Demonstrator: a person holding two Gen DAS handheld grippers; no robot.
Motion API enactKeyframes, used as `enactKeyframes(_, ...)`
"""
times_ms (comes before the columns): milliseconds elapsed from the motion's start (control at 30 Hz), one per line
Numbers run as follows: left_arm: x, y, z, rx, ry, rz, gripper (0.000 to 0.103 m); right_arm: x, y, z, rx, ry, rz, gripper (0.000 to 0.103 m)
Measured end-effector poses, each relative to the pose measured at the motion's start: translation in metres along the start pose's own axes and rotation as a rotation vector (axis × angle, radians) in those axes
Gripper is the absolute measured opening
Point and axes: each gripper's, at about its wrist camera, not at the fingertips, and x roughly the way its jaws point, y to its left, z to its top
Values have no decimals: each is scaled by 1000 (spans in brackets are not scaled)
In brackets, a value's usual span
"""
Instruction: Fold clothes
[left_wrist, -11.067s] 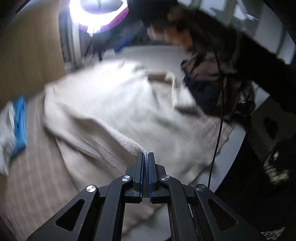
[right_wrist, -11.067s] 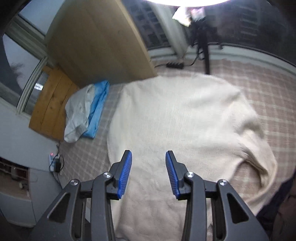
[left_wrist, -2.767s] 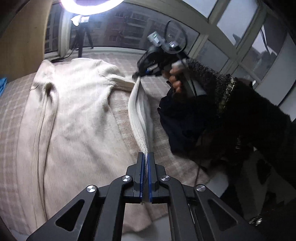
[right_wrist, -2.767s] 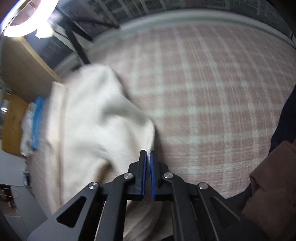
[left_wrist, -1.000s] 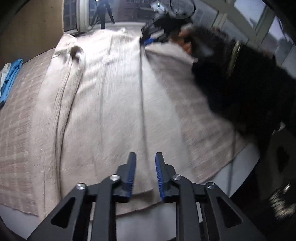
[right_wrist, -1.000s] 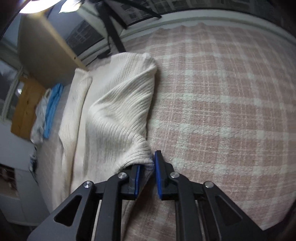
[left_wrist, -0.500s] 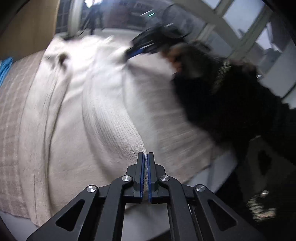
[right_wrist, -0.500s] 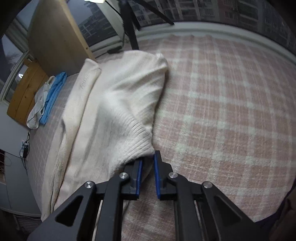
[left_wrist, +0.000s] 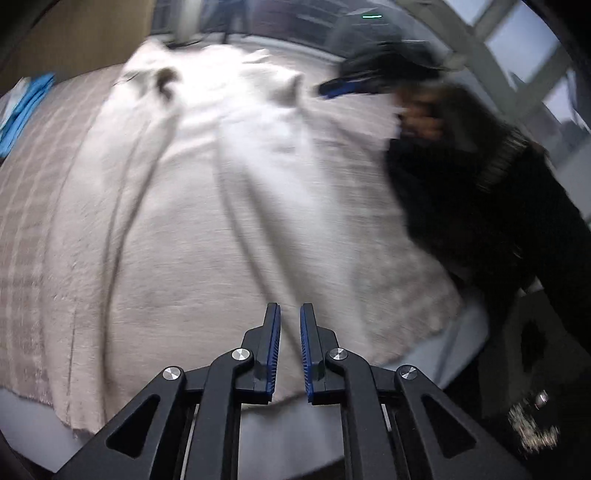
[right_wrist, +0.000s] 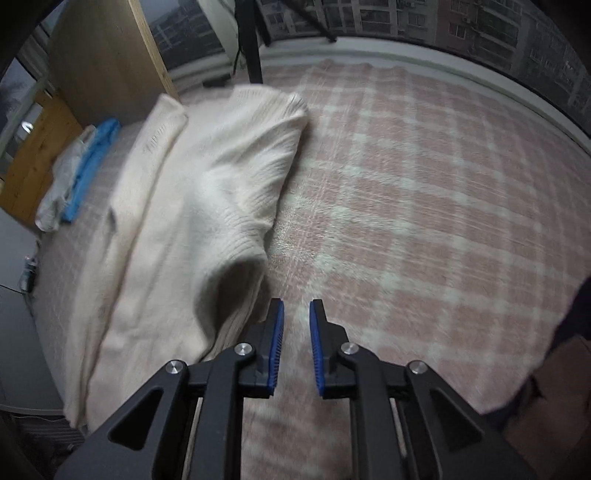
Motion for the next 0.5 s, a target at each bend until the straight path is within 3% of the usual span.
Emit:
enactKeyframes(133,21,-11,0,26,24,69,10,-22,-2,16,62,-92,36,17)
enactKeyframes(233,26,-20,3,54,24,87,10,-12,12,45,92,-116,90,32)
enactKeyframes(300,25,-21,2,38,29,76,10,8,31,68,80,-106,110,34)
enactKeyframes(500,23,-17,5,-10,30,65,10,72,73,101,-11,-31,15,34)
